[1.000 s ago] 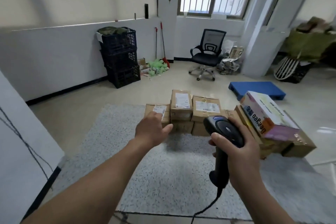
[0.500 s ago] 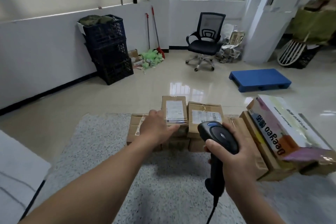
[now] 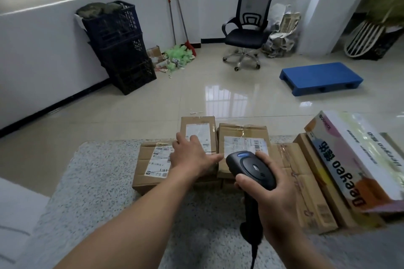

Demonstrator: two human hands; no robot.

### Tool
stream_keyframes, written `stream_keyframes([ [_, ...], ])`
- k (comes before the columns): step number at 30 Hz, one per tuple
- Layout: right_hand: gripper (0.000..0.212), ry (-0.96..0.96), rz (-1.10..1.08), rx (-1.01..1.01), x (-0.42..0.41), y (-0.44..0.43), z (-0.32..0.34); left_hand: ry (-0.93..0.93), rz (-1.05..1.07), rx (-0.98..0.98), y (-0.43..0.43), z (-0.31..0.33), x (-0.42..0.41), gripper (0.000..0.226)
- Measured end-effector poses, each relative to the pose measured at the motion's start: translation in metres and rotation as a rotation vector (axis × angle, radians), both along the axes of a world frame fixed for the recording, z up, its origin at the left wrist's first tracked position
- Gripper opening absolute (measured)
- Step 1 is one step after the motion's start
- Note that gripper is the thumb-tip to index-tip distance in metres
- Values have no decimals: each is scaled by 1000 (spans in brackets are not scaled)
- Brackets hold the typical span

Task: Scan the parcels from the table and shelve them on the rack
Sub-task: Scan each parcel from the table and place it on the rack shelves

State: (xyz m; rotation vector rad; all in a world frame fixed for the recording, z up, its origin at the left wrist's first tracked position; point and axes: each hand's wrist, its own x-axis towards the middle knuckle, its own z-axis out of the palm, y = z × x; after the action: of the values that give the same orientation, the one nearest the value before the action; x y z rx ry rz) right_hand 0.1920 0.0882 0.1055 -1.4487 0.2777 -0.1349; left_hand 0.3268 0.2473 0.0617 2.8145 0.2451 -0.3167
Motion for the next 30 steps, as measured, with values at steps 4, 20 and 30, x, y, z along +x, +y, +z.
stream_keyframes([
  [4,76,22,-6,-9,4,2,-4,2,21,-8,0,-7,2,110],
  [20,67,7,38,-34,-39,50,0,-164,-3,-105,92,0,-99,84],
  [30,53,10,147,-70,-91,124,8,-217,107,-150,178,-16,-210,90],
])
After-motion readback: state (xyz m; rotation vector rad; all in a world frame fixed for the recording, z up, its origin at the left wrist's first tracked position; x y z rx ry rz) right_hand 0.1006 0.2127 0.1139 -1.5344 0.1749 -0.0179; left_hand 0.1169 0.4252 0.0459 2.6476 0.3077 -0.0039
